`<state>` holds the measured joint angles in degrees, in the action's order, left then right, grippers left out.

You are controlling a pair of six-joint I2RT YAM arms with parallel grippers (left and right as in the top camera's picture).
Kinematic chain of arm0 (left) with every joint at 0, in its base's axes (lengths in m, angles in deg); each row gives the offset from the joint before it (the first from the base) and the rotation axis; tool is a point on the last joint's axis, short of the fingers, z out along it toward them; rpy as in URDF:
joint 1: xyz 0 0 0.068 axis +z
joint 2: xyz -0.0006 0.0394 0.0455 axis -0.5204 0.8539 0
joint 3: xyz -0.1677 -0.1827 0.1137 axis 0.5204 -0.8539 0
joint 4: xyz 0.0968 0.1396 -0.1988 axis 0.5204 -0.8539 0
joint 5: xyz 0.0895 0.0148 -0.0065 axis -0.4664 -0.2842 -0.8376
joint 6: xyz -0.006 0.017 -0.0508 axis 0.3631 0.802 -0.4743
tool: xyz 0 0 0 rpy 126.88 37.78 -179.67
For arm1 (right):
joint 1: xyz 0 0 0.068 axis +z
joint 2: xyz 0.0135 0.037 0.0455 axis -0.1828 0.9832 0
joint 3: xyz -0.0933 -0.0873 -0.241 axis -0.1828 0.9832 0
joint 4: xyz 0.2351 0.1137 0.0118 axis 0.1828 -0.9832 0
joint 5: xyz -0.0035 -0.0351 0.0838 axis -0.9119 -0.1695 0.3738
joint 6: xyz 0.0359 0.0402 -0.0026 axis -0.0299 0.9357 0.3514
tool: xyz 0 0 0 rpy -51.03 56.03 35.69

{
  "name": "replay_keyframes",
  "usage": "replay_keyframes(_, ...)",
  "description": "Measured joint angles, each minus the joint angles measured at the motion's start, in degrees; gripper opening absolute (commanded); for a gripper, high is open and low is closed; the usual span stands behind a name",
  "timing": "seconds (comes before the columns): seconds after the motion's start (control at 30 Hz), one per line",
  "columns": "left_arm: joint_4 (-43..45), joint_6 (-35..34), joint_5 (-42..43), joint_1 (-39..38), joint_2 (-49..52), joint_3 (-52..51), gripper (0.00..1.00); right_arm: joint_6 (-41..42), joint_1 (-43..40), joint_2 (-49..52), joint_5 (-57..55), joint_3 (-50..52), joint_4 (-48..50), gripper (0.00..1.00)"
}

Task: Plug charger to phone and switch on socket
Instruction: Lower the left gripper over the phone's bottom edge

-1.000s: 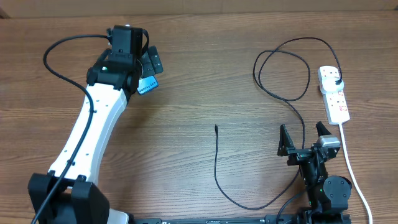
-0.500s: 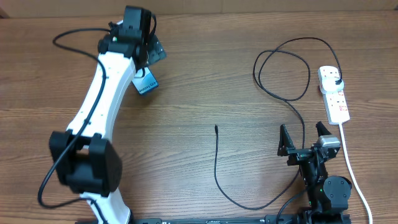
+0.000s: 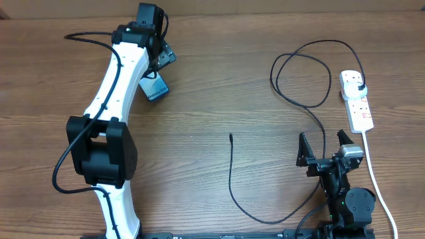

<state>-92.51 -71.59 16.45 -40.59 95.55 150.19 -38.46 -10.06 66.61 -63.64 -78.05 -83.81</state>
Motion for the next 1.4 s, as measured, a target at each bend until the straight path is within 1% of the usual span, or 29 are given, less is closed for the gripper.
replay_keyframes(0.47, -0.6, 0.1, 2.3, 0.1, 0.3, 0.0, 1.0, 0.0, 0.0, 0.0, 0.0, 0.0, 0.0, 1.0)
replay_keyframes(0.87, 0.1, 0.0, 3.7, 0.2, 4.4, 0.0, 1.0, 0.0, 0.0, 0.0, 0.0, 0.0, 0.0, 1.0)
replay_keyframes(1.0, 1.2, 0.0, 3.9, 0.7, 4.7, 0.0, 1.0, 0.0, 0.0, 0.0, 0.0, 0.0, 0.0, 1.0)
replay_keyframes(1.4, 0.9, 0.0, 4.1, 2.3, 4.7, 0.0, 1.0, 0.0, 0.0, 0.0, 0.0, 0.0, 0.0, 1.0)
